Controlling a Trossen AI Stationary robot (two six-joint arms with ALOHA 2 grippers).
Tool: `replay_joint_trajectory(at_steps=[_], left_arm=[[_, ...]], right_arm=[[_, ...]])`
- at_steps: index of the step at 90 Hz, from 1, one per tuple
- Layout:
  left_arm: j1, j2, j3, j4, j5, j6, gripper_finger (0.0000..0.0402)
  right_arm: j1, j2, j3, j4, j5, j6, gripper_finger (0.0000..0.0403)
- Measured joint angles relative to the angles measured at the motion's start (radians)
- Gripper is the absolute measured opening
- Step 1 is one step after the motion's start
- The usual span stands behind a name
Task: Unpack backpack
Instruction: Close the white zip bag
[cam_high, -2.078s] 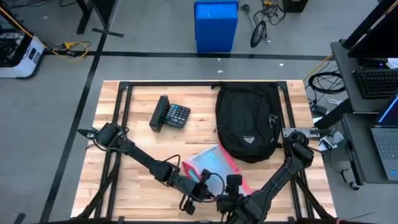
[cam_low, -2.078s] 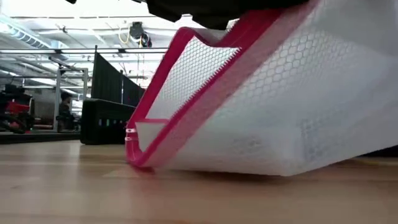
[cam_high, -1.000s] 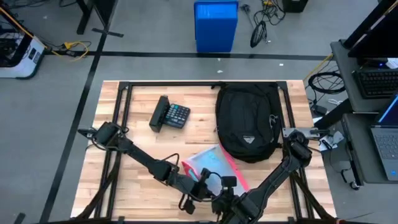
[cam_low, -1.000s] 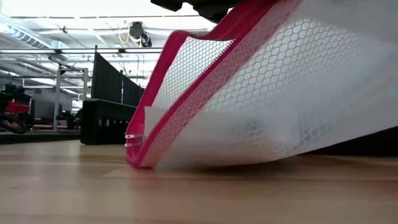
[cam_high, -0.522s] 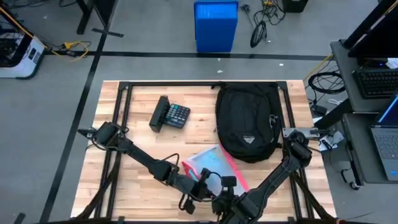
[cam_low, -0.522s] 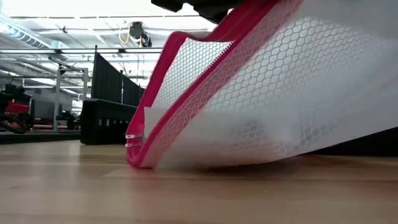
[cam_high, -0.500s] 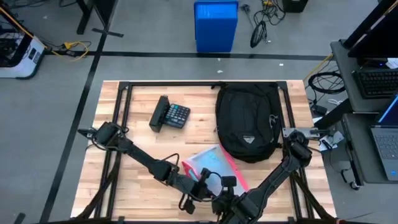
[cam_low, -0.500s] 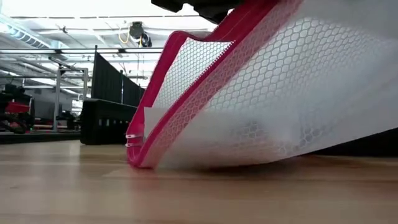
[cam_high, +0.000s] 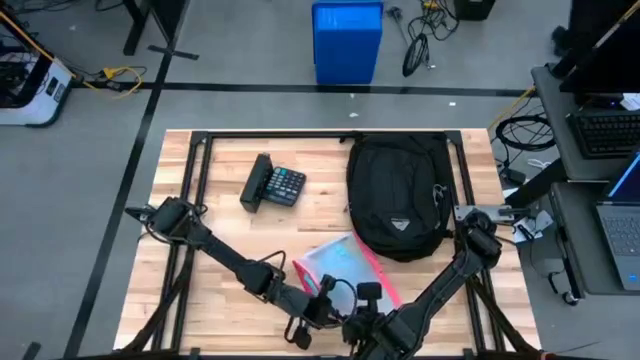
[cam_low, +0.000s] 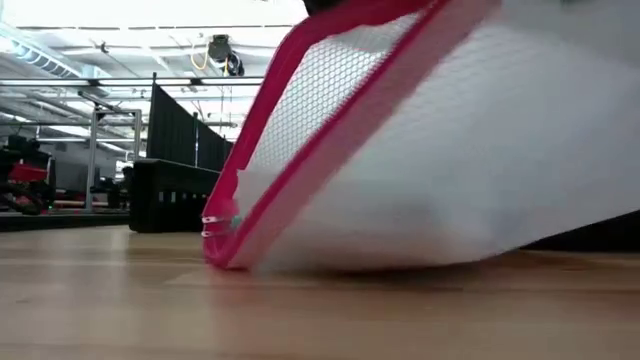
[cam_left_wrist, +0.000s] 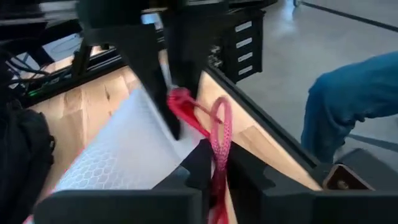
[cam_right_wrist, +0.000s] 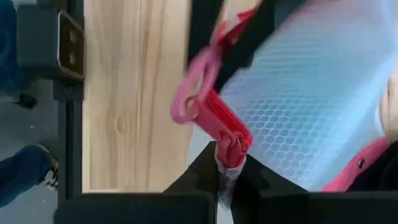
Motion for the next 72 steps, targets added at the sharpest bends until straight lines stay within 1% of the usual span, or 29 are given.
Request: replay_joint_trajectory(at_steps=[7, 14, 21, 38, 60, 72], left_arm=[[-0.001, 0.000, 0.000, -0.001, 0.005, 0.000, 0.0053], [0.000, 0.000, 0.000, -0.001, 0.022, 0.000, 0.0055], [0.001, 0.000, 0.000, -0.001, 0.022, 0.003, 0.0046], [0.001, 0.000, 0.000, 0.000, 0.022, 0.006, 0.0005], [-0.010, 0.000, 0.000, 0.000, 0.021, 0.007, 0.0001], [-0.024, -0.011, -0.001, -0.010, 0.045, 0.007, 0.0001]], right_arm=[[0.000, 0.000, 0.000, -0.001, -0.001, -0.001, 0.0000], [-0.001, 0.000, 0.000, -0.002, 0.000, -0.002, 0.0000], [-0.001, 0.000, 0.000, -0.004, 0.001, -0.001, 0.0000], [-0.002, 0.000, 0.000, -0.002, 0.004, -0.003, 0.0000], [-0.001, 0.000, 0.000, -0.022, 0.024, 0.005, 0.0000], [-0.003, 0.000, 0.000, -0.026, 0.036, 0.006, 0.0000]])
